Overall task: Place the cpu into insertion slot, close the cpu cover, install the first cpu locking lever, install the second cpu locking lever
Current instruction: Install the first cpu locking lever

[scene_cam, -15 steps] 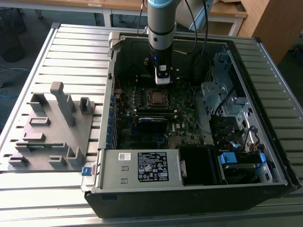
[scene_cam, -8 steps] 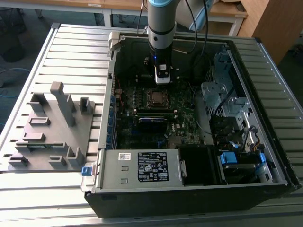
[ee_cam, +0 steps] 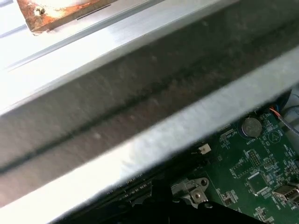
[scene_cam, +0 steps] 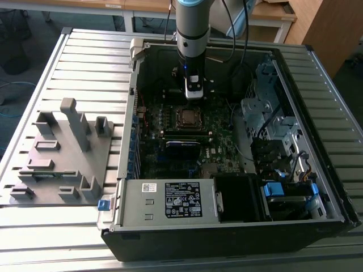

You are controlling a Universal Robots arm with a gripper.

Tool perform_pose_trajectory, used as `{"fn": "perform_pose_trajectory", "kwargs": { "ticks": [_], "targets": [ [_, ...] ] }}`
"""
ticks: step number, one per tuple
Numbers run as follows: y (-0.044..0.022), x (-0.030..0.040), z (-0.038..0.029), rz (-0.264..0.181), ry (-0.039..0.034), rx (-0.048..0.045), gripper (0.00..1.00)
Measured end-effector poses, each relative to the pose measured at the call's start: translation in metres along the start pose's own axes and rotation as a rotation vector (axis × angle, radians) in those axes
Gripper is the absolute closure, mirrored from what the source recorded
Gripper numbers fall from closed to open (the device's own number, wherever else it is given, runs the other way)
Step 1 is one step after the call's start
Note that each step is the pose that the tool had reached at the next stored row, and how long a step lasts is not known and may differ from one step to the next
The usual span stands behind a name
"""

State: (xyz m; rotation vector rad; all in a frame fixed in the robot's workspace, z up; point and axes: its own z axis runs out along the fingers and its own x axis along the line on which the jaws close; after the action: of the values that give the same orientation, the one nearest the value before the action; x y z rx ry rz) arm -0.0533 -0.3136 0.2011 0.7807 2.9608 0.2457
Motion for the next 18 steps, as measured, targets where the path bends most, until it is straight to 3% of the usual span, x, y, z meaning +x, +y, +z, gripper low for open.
{"fn": "perform_pose_trajectory", "kwargs": {
  "ticks": [18],
  "targets": [
    [0.0011,0.0008,0.0000,0.000,-0.0003,-0.0003,0.90]
  ]
}}
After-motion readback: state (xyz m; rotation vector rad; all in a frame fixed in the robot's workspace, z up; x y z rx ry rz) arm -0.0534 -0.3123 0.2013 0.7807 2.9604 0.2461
